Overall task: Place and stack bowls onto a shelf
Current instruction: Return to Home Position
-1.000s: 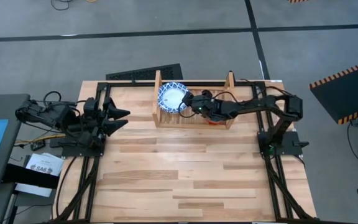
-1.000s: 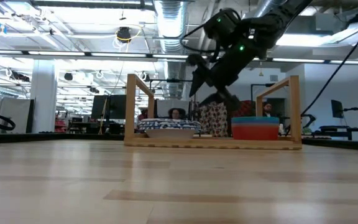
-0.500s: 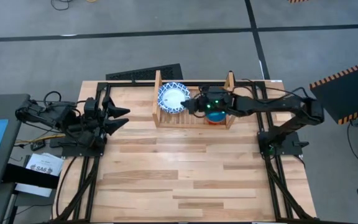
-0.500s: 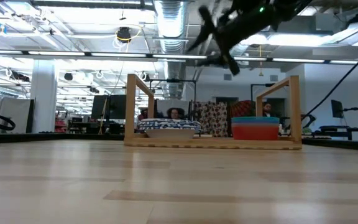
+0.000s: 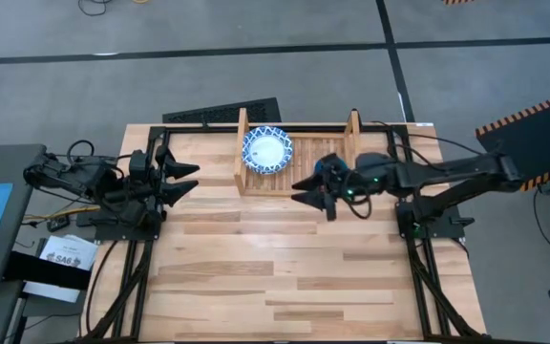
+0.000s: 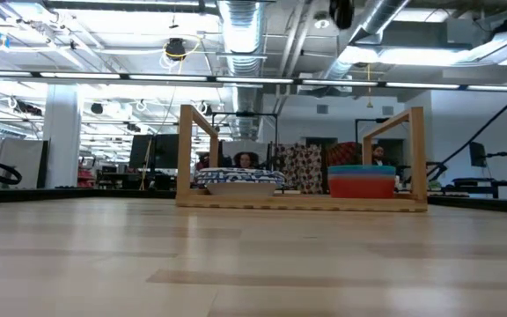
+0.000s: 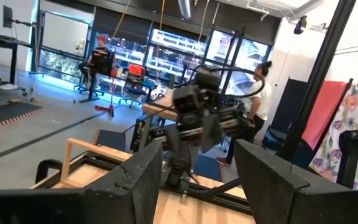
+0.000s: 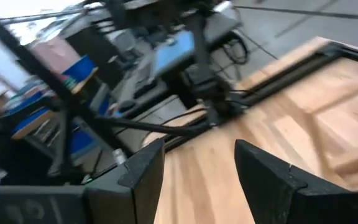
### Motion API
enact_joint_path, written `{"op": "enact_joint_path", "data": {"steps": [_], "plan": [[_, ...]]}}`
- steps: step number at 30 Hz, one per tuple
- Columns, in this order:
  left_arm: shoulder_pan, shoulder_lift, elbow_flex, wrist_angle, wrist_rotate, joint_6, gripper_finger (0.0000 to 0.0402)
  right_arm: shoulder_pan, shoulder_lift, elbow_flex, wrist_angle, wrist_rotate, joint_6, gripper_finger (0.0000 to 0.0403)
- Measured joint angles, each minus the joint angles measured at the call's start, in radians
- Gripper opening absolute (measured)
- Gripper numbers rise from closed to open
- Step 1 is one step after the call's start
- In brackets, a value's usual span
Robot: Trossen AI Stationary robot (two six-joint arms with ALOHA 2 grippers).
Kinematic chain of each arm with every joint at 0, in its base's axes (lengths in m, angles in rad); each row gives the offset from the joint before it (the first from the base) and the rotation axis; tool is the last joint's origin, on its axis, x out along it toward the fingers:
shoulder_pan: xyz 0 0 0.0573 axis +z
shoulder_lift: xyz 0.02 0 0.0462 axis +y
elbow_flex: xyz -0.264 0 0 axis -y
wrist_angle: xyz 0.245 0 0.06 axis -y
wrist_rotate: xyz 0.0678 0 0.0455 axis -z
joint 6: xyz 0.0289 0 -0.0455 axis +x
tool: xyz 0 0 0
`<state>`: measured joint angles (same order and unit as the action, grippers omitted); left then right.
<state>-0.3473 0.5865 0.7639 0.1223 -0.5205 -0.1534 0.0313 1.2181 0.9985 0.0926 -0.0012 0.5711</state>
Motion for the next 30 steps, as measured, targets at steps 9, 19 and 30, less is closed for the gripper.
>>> {"op": "enact_joint_path", "data": {"steps": [9,19,30], "plan": [[0.0,0.003,0.0,0.0,-0.003,0.0,0.0185,0.069,-0.043,0.0,0.024,0.045,-0.03,0.0221],[0.0,-0.002,0.0,-0.013,0.036,0.021,0.0185,0.087,-0.049,0.0,0.079,0.05,-0.031,0.0221],[0.0,-0.221,0.0,-0.205,0.201,0.116,0.0029,0.086,-0.035,0.0,0.073,0.051,-0.031,0.0221]]}}
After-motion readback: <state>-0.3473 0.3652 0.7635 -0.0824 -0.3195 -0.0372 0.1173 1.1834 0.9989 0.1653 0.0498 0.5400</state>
